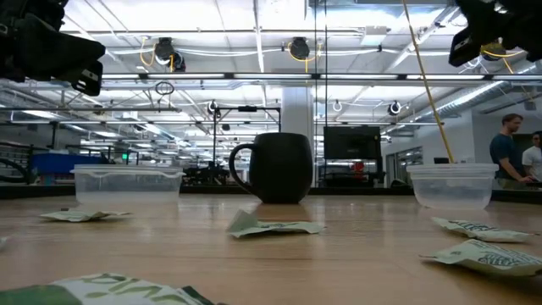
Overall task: Pick and place Stevia / Truvia into bins
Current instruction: Put the stevia packet into the round transparent container
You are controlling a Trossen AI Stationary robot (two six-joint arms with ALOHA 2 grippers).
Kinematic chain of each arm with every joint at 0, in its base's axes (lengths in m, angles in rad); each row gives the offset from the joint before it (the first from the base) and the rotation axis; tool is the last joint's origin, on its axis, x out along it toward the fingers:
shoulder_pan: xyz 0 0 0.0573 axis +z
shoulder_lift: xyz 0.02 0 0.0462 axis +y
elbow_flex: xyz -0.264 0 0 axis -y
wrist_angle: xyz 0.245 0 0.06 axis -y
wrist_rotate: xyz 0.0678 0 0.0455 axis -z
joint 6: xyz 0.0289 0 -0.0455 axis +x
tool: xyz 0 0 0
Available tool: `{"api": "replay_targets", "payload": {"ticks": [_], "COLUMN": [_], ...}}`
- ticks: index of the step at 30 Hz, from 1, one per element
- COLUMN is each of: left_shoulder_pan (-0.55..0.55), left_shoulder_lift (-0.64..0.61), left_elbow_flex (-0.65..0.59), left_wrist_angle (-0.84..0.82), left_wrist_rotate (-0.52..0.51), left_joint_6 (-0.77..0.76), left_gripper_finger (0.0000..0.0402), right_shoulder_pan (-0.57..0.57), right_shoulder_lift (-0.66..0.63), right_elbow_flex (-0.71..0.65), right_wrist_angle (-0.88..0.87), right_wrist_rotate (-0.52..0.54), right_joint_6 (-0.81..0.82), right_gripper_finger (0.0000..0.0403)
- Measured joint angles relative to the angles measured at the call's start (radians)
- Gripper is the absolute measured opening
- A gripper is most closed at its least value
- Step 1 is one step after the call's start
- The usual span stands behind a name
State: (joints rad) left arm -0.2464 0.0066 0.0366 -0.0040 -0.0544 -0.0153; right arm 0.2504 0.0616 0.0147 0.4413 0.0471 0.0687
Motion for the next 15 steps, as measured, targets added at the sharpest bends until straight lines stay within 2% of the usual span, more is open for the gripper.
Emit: {"api": "replay_targets", "payload": {"ticks": [2,5,8,12,15], "left_shoulder_pan": [0.0,0.0,0.0,0.0,0.0], "left_shoulder_lift": [0.0,0.0,0.0,0.0,0.0], "left_elbow_flex": [0.0,0.0,0.0,0.0,0.0], "left_wrist_angle": [0.0,0.0,0.0,0.0,0.0], "left_wrist_rotate": [0.0,0.0,0.0,0.0,0.0], "left_joint_6": [0.0,0.0,0.0,0.0,0.0], "left_gripper_finger": [0.0026,0.0026,0.0026,0.0026,0.0026], "right_shoulder_pan": [0.0,0.0,0.0,0.0,0.0], "right_shoulder_lift": [0.0,0.022,0.076,0.195,0.308], "right_elbow_flex": [0.0,0.0,0.0,0.0,0.0], "right_wrist_angle": [0.002,-0.027,-0.028,0.031,0.033], "right_wrist_rotate": [0.09,0.164,0.145,0.057,0.068], "right_joint_6": [-0.004,0.002,0.061,0.096,0.085], "right_gripper_finger": [0.01,0.01,0.01,0.01,0.01]}}
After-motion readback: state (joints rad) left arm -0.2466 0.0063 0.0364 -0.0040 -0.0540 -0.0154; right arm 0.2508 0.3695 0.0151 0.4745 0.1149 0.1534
